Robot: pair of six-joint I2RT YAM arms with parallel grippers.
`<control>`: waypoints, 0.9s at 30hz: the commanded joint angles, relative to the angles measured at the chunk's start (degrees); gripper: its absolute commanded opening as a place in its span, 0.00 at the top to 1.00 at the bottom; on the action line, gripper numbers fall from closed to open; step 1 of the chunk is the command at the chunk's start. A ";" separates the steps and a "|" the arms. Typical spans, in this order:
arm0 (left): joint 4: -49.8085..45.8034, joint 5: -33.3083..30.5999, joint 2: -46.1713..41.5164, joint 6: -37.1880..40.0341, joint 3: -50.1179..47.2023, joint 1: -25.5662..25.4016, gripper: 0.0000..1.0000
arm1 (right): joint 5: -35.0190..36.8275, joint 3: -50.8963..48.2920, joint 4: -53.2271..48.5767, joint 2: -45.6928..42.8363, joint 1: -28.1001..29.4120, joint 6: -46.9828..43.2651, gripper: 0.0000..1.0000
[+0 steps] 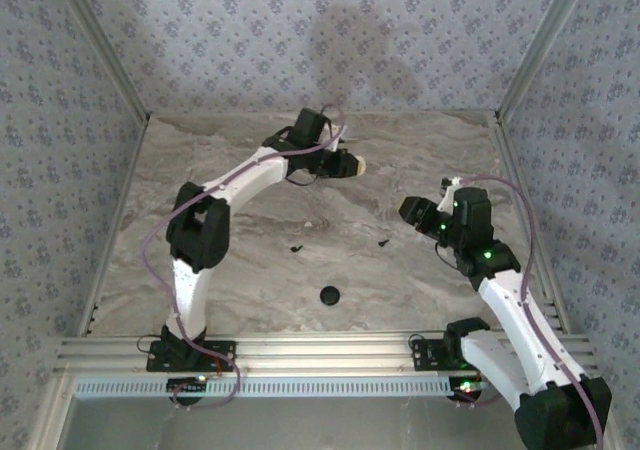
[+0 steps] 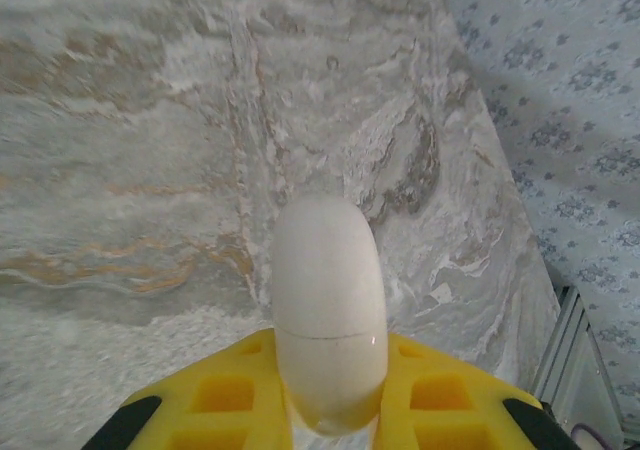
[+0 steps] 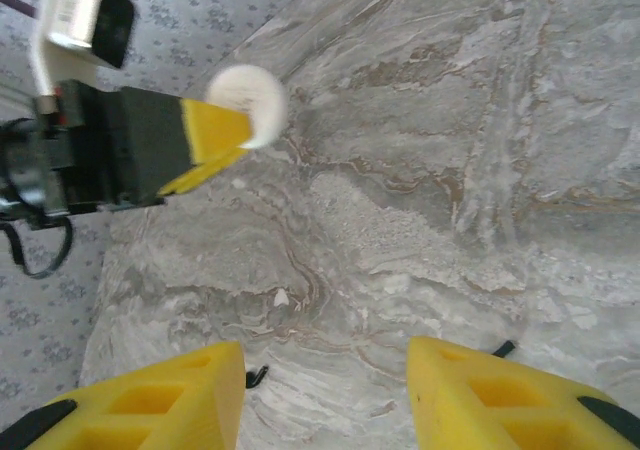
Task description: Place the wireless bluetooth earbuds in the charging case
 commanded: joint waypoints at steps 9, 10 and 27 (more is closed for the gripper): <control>-6.63 2.67 16.45 -13.11 18.00 -6.82 0.94 | 2.62 -1.39 -6.04 -4.48 -1.69 0.81 0.51; -6.63 2.94 17.47 -13.79 19.02 -6.98 0.94 | 2.63 -1.33 -6.18 -4.68 -1.77 0.81 0.51; -12.45 3.35 27.22 -18.08 29.79 -8.20 0.91 | 2.90 -1.81 -5.78 -4.80 -2.10 1.82 0.51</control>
